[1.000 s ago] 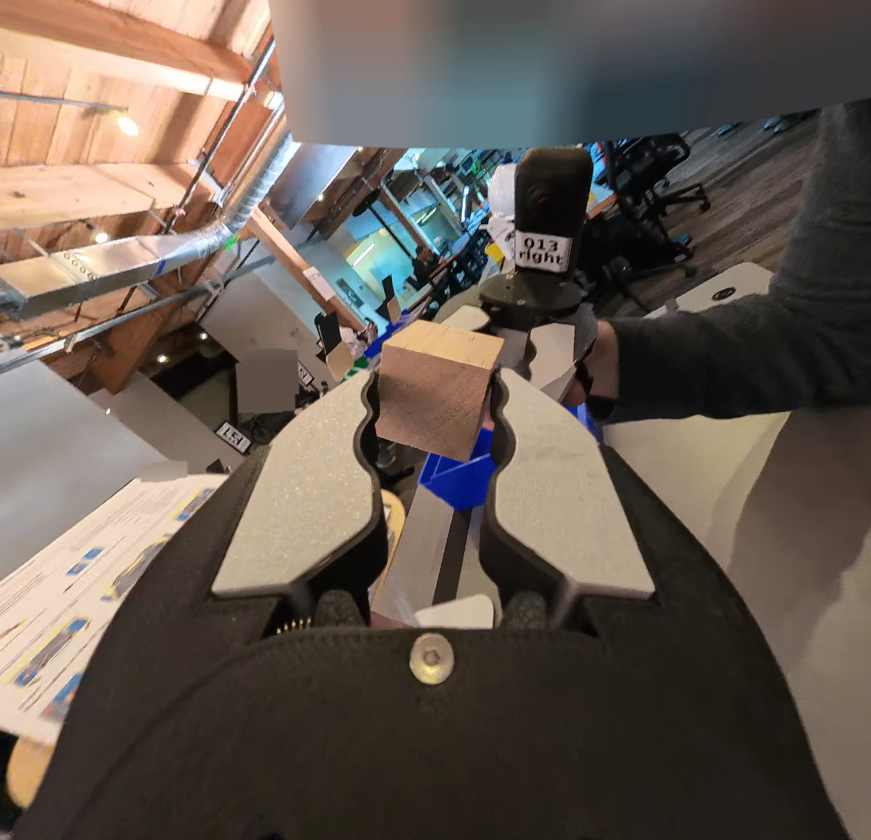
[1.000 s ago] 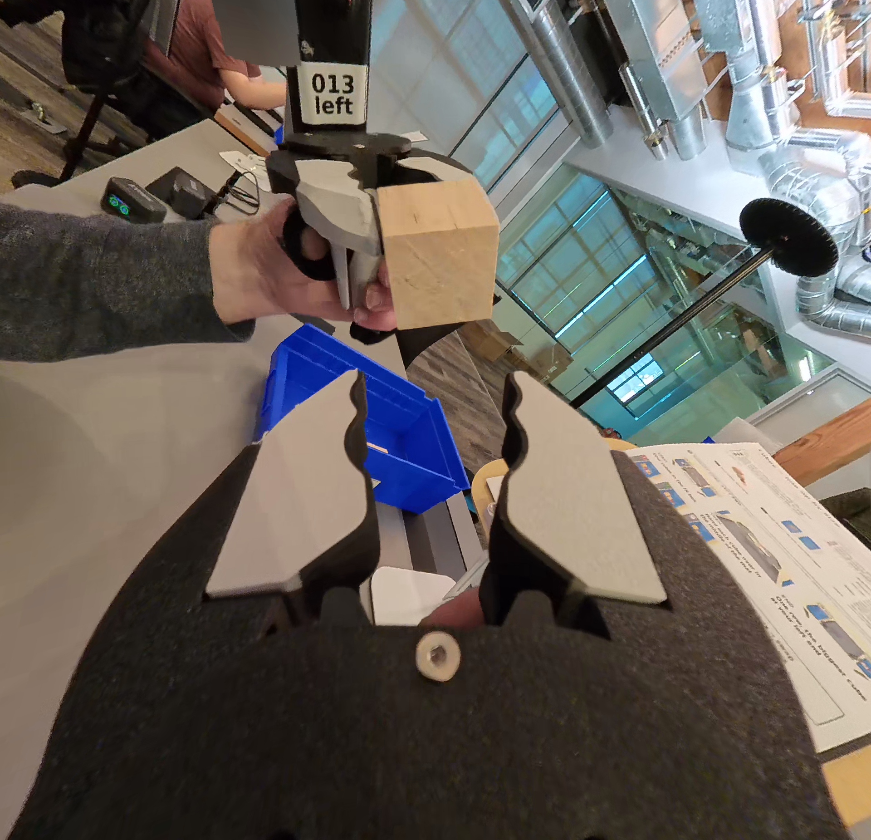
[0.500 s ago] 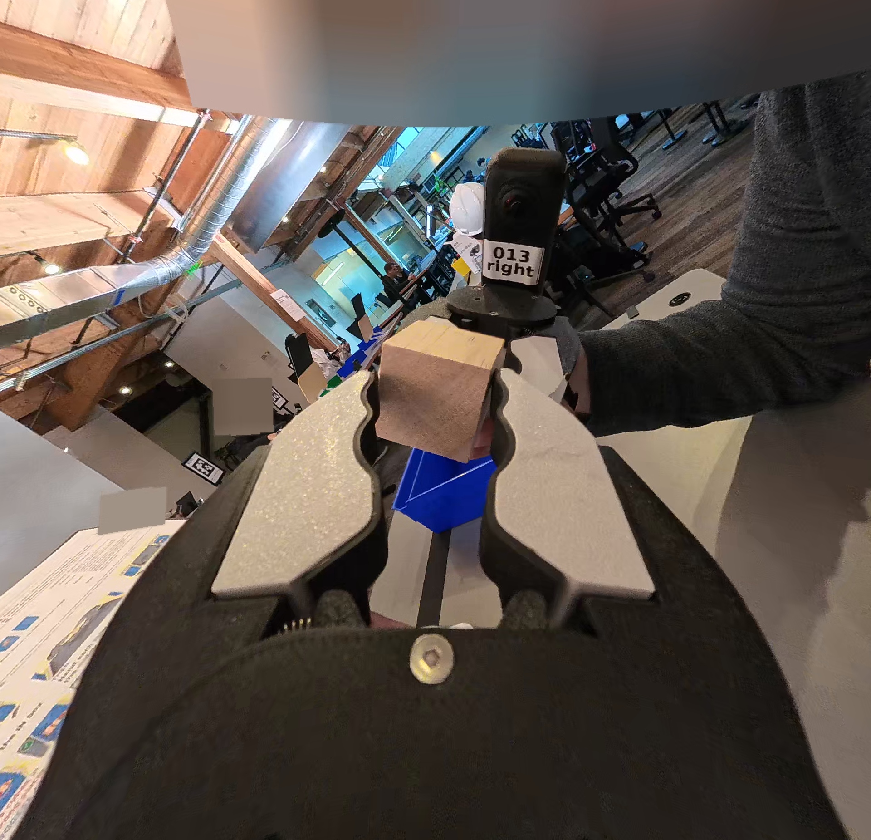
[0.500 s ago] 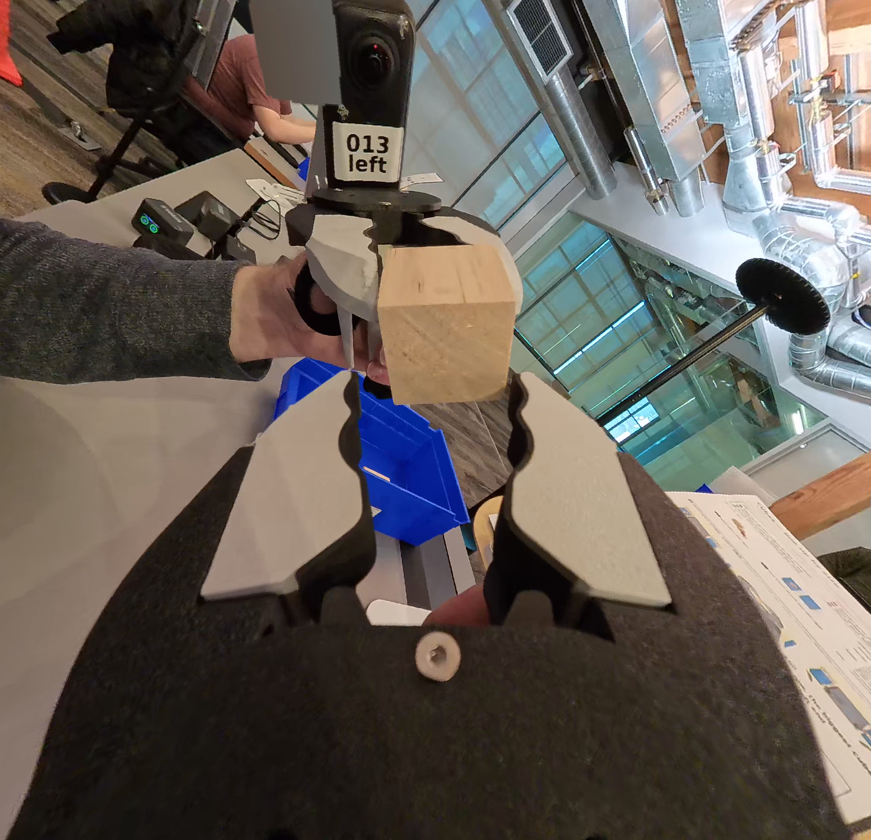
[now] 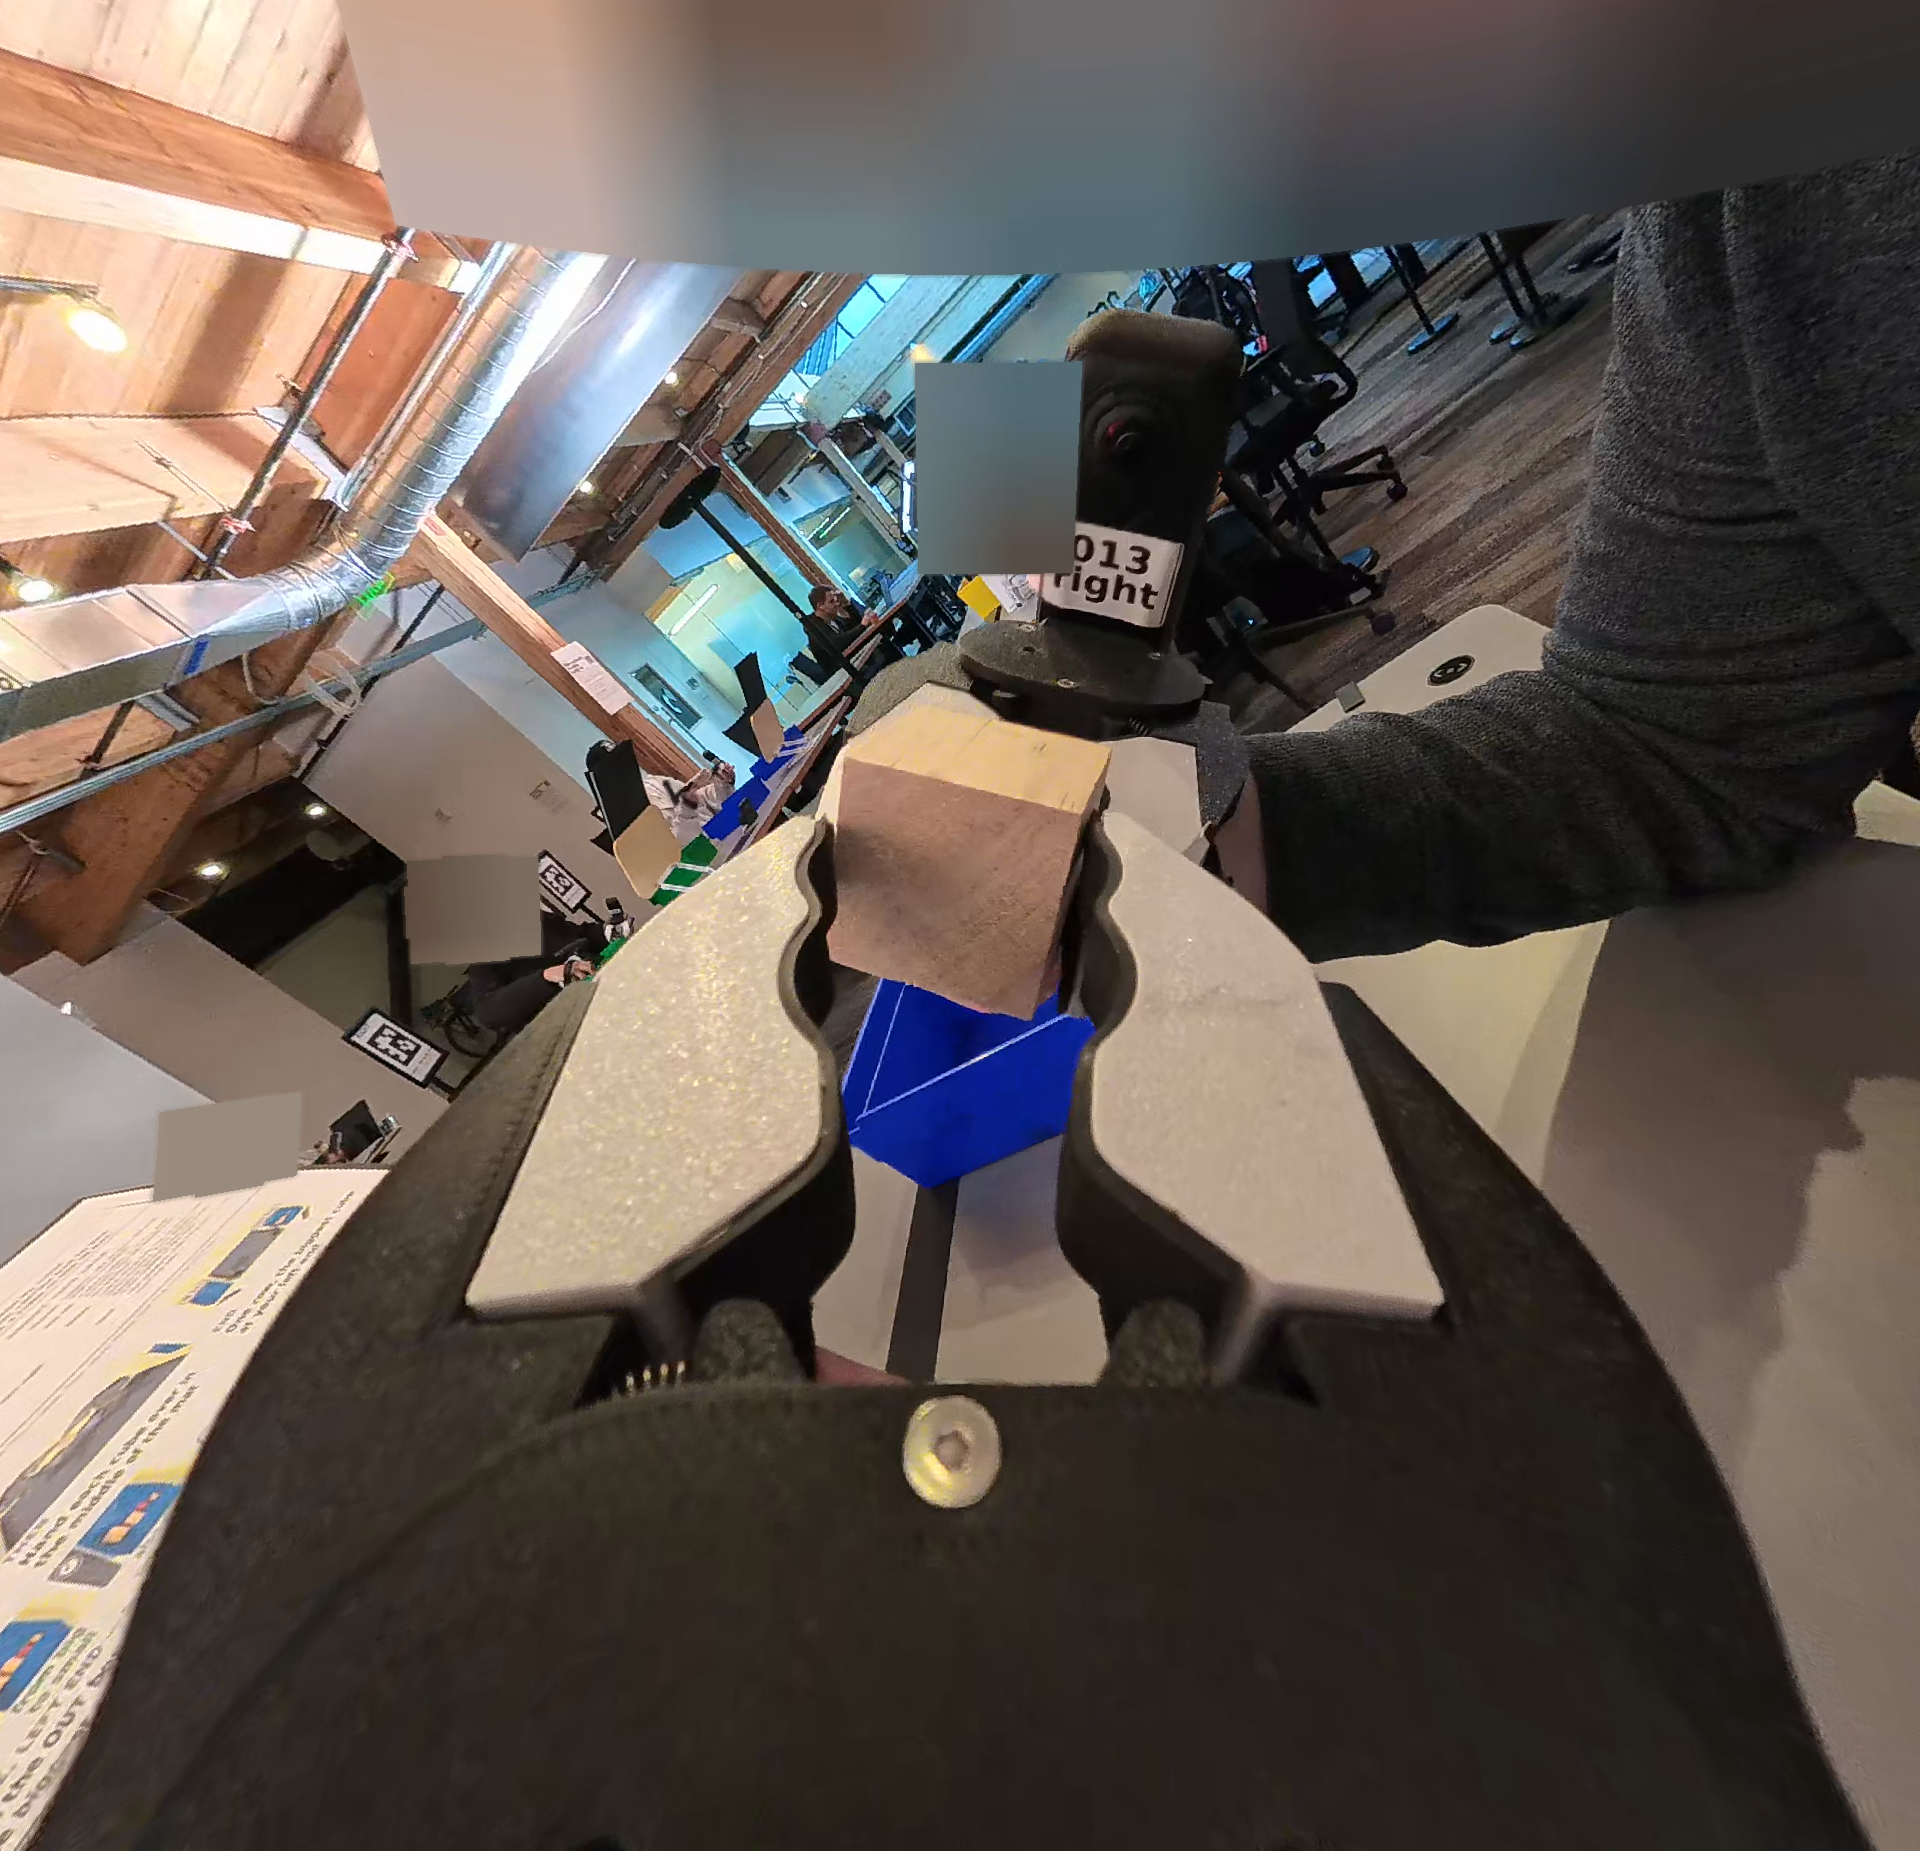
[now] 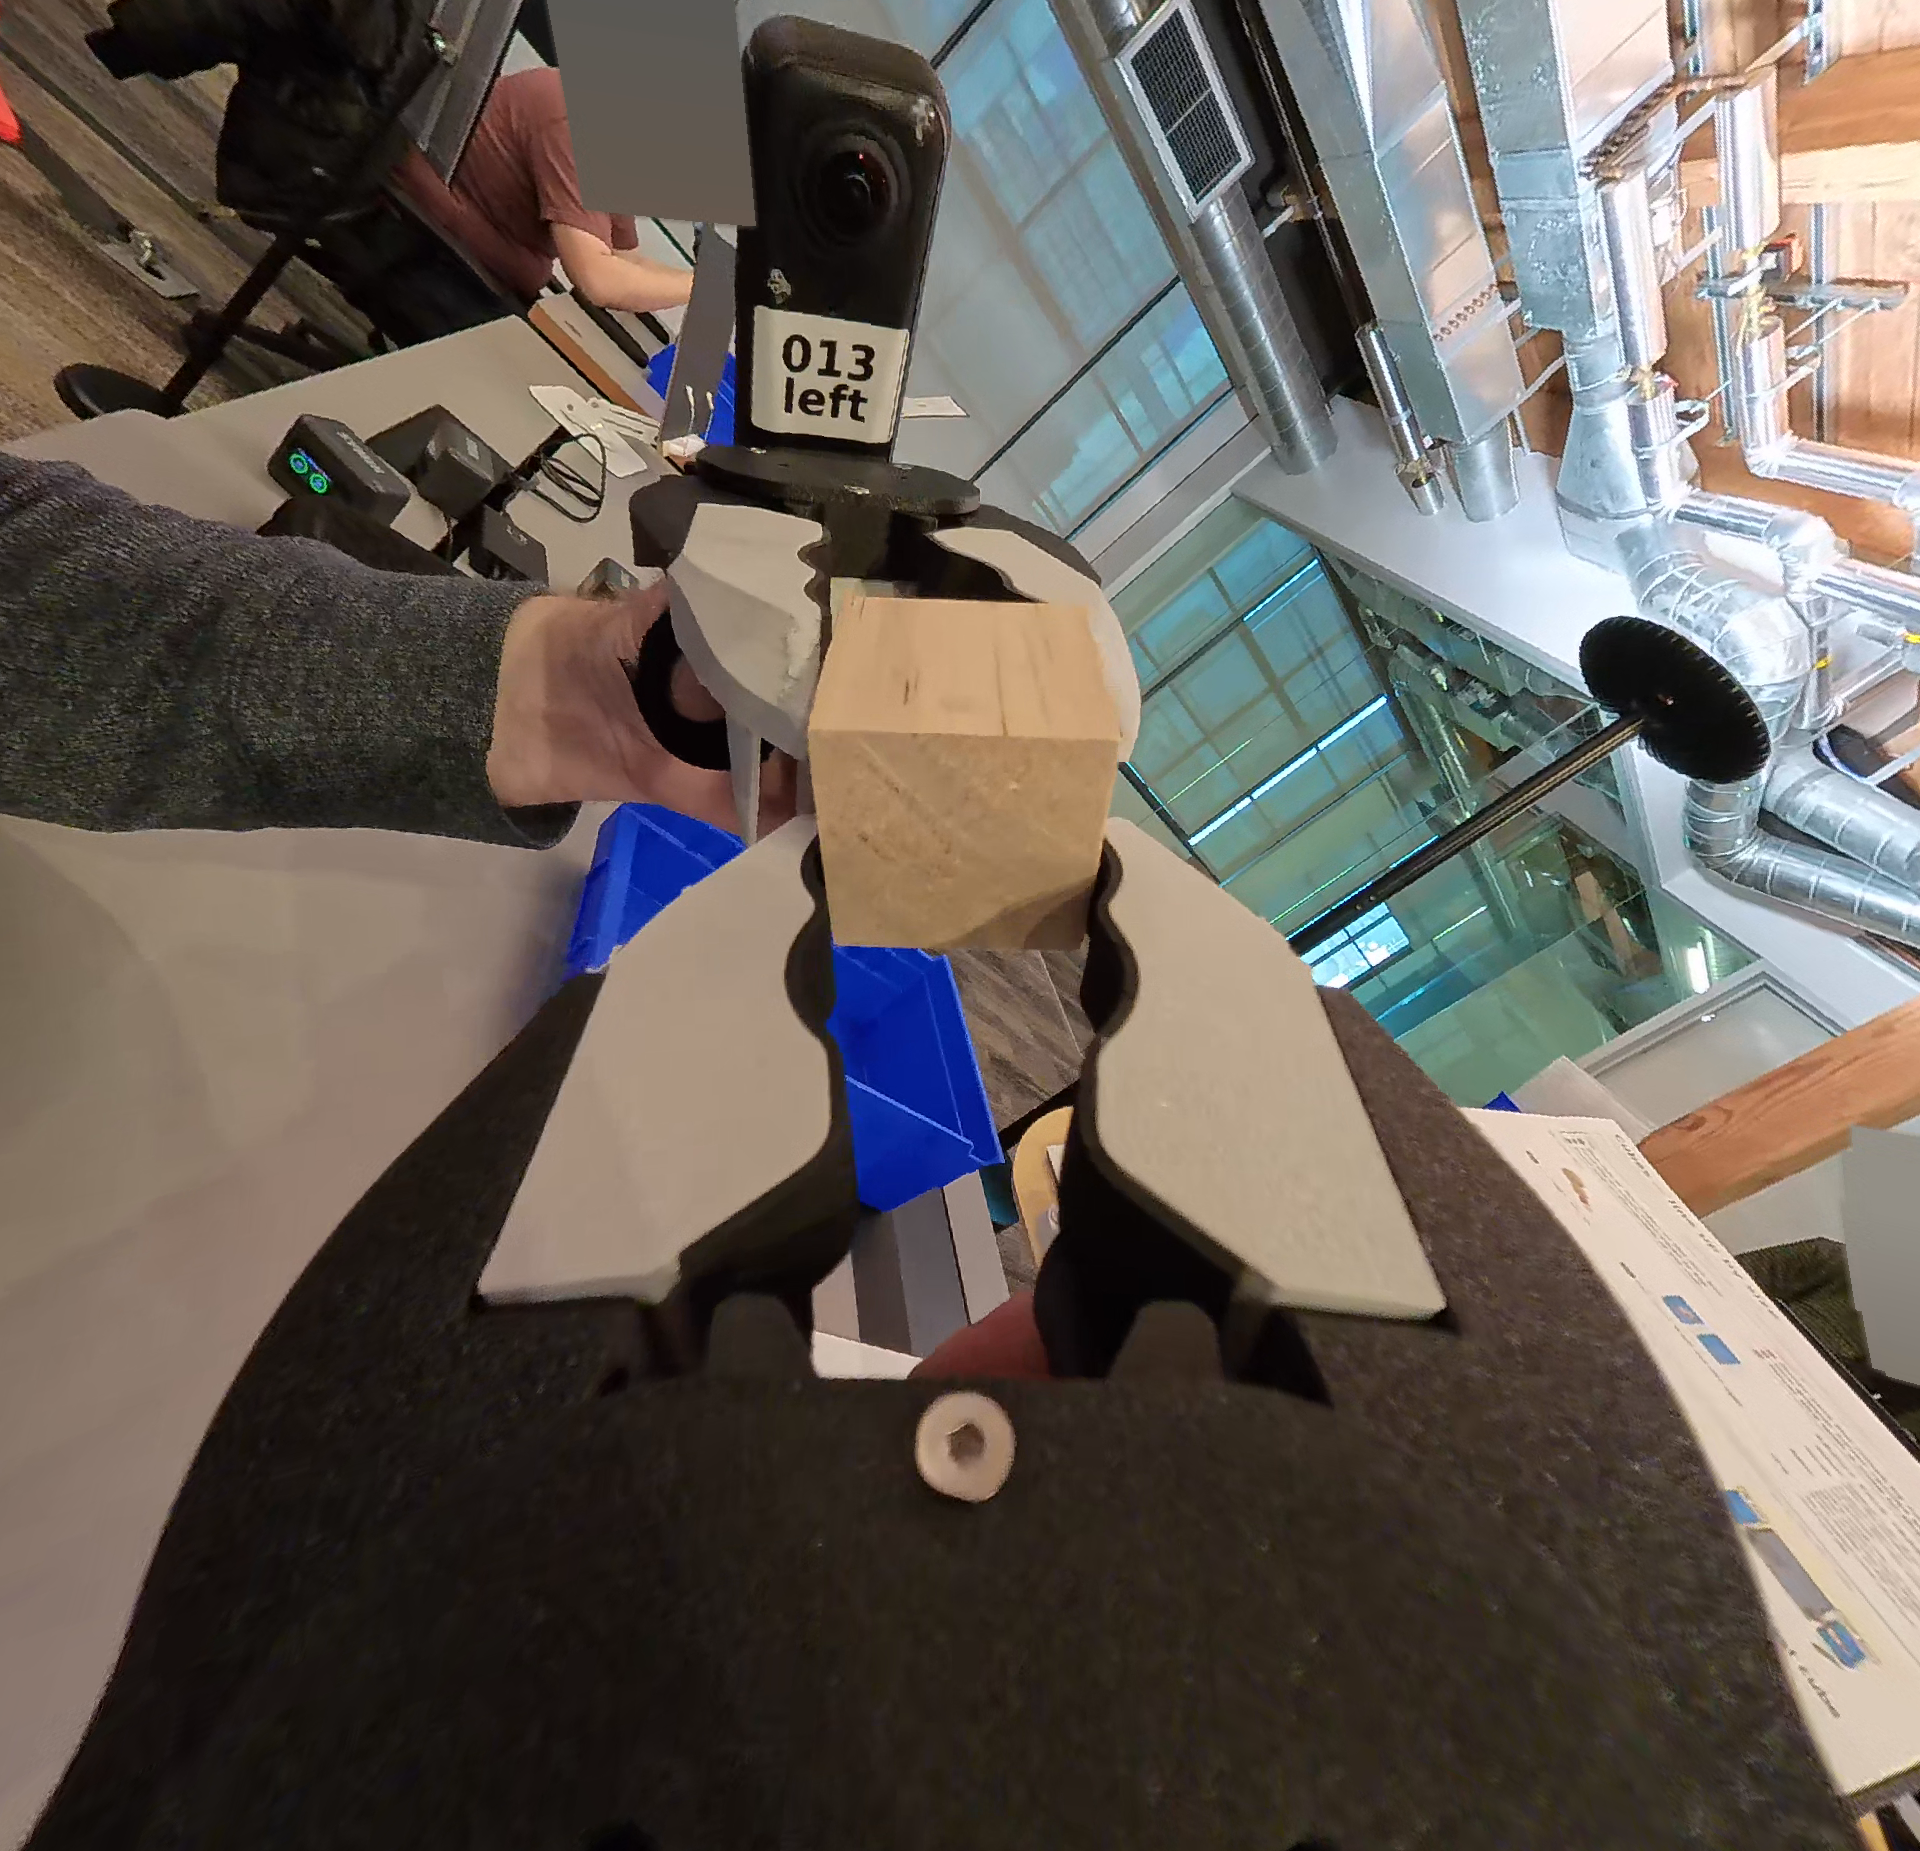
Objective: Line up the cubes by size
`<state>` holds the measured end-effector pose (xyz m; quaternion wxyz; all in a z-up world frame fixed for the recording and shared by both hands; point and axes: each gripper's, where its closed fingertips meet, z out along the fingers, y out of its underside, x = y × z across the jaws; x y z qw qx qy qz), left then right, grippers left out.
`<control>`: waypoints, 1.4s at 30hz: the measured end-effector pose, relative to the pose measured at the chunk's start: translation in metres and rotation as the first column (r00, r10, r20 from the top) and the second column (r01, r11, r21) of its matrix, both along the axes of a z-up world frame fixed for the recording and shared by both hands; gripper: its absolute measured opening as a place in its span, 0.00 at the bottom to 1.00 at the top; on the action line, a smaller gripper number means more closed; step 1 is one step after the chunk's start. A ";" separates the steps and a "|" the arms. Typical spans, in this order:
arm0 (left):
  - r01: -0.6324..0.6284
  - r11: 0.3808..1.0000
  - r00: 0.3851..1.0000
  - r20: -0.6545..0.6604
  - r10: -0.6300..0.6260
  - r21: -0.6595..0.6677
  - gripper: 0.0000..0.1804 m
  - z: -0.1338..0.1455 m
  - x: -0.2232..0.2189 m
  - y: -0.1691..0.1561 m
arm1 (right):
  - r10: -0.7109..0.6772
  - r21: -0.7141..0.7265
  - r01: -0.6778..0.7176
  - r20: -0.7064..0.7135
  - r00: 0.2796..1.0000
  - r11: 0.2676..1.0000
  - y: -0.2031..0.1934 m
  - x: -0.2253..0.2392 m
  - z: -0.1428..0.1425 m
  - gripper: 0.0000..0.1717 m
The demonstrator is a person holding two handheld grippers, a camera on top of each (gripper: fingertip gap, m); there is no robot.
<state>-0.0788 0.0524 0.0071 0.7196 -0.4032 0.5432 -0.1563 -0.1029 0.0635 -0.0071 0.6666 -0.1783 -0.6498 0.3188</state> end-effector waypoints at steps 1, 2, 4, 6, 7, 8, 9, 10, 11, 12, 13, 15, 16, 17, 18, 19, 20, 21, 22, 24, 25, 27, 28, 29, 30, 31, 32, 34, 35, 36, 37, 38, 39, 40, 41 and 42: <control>0.002 1.000 1.000 0.001 -0.002 -0.001 0.25 0.000 0.000 0.000 | 0.000 0.000 0.000 0.001 1.000 1.000 0.000 0.000 0.000 0.26; 0.002 1.000 1.000 0.001 -0.002 -0.001 0.25 0.000 0.000 0.000 | -0.002 0.000 0.002 0.003 1.000 1.000 0.000 0.000 0.000 0.26; 0.003 1.000 1.000 -0.001 -0.003 -0.008 0.25 0.000 0.000 0.000 | -0.004 0.007 0.004 0.003 1.000 1.000 0.000 0.000 0.000 0.26; 0.005 1.000 1.000 0.001 -0.005 -0.024 0.25 0.000 -0.001 0.000 | -0.007 0.005 0.007 0.005 1.000 1.000 0.000 0.000 0.000 0.26; 0.005 1.000 1.000 0.004 -0.005 -0.024 0.25 0.000 -0.001 0.000 | -0.008 0.003 0.008 0.004 1.000 1.000 0.000 0.000 0.001 0.26; 0.004 1.000 1.000 0.005 -0.004 -0.024 0.25 0.001 -0.002 0.000 | -0.008 0.001 0.008 0.002 1.000 1.000 0.000 0.000 0.001 0.26; -0.002 1.000 1.000 0.000 0.002 -0.028 0.25 0.000 -0.002 0.000 | -0.006 -0.002 0.006 0.007 1.000 1.000 0.000 0.000 0.001 0.26; -0.018 0.999 1.000 -0.003 0.018 -0.027 0.26 0.001 -0.005 0.002 | -0.008 -0.003 0.008 0.011 1.000 1.000 0.001 0.001 0.000 0.26; -0.035 0.999 0.999 0.002 0.035 -0.021 0.28 0.003 -0.008 0.002 | -0.015 -0.003 0.016 0.008 1.000 1.000 0.003 0.002 0.001 0.26; -0.043 0.999 0.999 0.012 0.044 -0.019 0.29 0.006 -0.012 0.002 | -0.022 -0.007 0.022 0.009 1.000 1.000 0.006 0.004 0.002 0.26; -0.045 0.999 0.999 0.022 0.045 -0.023 0.30 0.009 -0.016 0.000 | -0.028 -0.012 0.028 0.010 1.000 1.000 0.009 0.006 0.004 0.26; -0.071 0.997 0.997 0.028 0.071 -0.017 0.27 0.014 -0.026 -0.002 | -0.065 -0.010 0.065 0.019 0.998 0.998 0.019 0.013 0.005 0.26; -0.103 0.995 0.994 0.022 0.103 -0.004 0.22 0.016 -0.031 -0.001 | -0.092 -0.003 0.092 0.037 0.995 0.996 0.026 0.018 0.004 0.26; -0.128 0.992 0.992 0.011 0.128 0.009 0.17 0.017 -0.036 -0.002 | -0.127 0.009 0.127 0.063 0.990 0.992 0.035 0.024 0.002 0.26; -0.150 0.988 0.989 0.004 0.150 0.024 0.11 0.018 -0.040 -0.003 | -0.180 0.026 0.178 0.077 0.981 0.984 0.047 0.032 0.002 0.26; -0.176 0.983 0.984 0.000 0.177 0.041 0.05 0.020 -0.044 -0.003 | -0.233 0.036 0.231 0.095 0.968 0.972 0.061 0.041 0.001 0.26; -0.196 0.979 0.980 -0.008 0.197 0.057 0.00 0.021 -0.047 -0.005 | -0.273 0.034 0.271 0.130 0.953 0.962 0.073 0.053 -0.003 0.26; -0.204 0.977 0.979 -0.014 0.205 0.068 0.00 0.022 -0.049 -0.007 | -0.308 0.036 0.306 0.160 0.938 0.951 0.085 0.065 -0.008 0.26; -0.210 0.975 0.977 -0.015 0.211 0.074 0.00 0.024 -0.051 -0.009 | -0.349 0.042 0.348 0.187 0.918 0.937 0.099 0.079 -0.013 0.26; -0.236 0.967 0.971 -0.010 0.238 0.090 0.00 0.028 -0.055 -0.009 | -0.451 0.067 0.451 0.274 0.849 0.890 0.134 0.108 -0.028 0.26; -0.246 0.965 0.969 -0.013 0.248 0.096 0.00 0.029 -0.055 -0.010 | -0.502 0.094 0.500 0.314 0.806 0.861 0.152 0.123 -0.036 0.26; -0.261 0.960 0.964 -0.020 0.264 0.103 0.00 0.029 -0.056 -0.009 | -0.555 0.128 0.558 0.417 0.719 0.820 0.181 0.151 -0.055 0.26; -0.274 0.955 0.961 -0.017 0.277 0.111 0.00 0.030 -0.056 -0.008 | -0.580 0.158 0.581 0.465 0.669 0.798 0.194 0.165 -0.064 0.26; -0.278 0.954 0.959 -0.020 0.282 0.112 0.00 0.030 -0.056 -0.007 | -0.608 0.198 0.602 0.501 0.616 0.773 0.208 0.179 -0.073 0.26; -0.275 0.955 0.960 -0.024 0.280 0.111 0.00 0.029 -0.055 -0.007 | -0.627 0.232 0.619 0.545 0.556 0.750 0.220 0.192 -0.084 0.26; -0.279 0.953 0.959 -0.023 0.283 0.115 0.00 0.029 -0.054 -0.007 | -0.640 0.263 0.632 0.589 0.494 0.729 0.232 0.205 -0.095 0.26; -0.288 0.950 0.956 -0.021 0.293 0.119 0.00 0.030 -0.054 -0.006 | -0.648 0.290 0.639 0.622 0.440 0.712 0.243 0.217 -0.105 0.26; -0.297 0.947 0.953 -0.026 0.302 0.120 0.00 0.030 -0.053 -0.005 | -0.622 0.297 0.643 0.693 0.364 0.706 0.261 0.234 -0.127 0.26; -0.302 0.945 0.951 -0.024 0.307 0.125 0.00 0.030 -0.053 -0.004 | -0.607 0.299 0.642 0.723 0.330 0.706 0.270 0.240 -0.138 0.26; -0.307 0.943 0.950 -0.023 0.313 0.126 0.00 0.030 -0.053 -0.004 | -0.595 0.309 0.640 0.748 0.293 0.704 0.278 0.247 -0.149 0.26; -0.313 0.941 0.948 -0.023 0.318 0.127 0.00 0.030 -0.053 -0.003 | -0.575 0.312 0.639 0.778 0.253 0.703 0.286 0.253 -0.162 0.26; -0.313 0.941 0.948 -0.025 0.318 0.126 0.00 0.030 -0.053 -0.003 | -0.555 0.317 0.635 0.804 0.215 0.705 0.292 0.258 -0.174 0.26; -0.313 0.942 0.947 -0.028 0.319 0.125 0.00 0.030 -0.052 -0.002 | -0.539 0.326 0.629 0.823 0.178 0.706 0.299 0.263 -0.186 0.26; -0.316 0.941 0.946 -0.030 0.322 0.124 0.00 0.029 -0.053 -0.002 | -0.519 0.333 0.623 0.843 0.140 0.708 0.304 0.268 -0.197 0.26; -0.320 0.939 0.945 -0.032 0.326 0.123 0.00 0.029 -0.053 -0.001 | -0.500 0.341 0.611 0.860 0.105 0.714 0.308 0.271 -0.209 0.26; -0.323 0.938 0.943 -0.034 0.330 0.124 0.00 0.029 -0.054 0.000 | -0.484 0.351 0.597 0.872 0.070 0.721 0.311 0.274 -0.220 0.26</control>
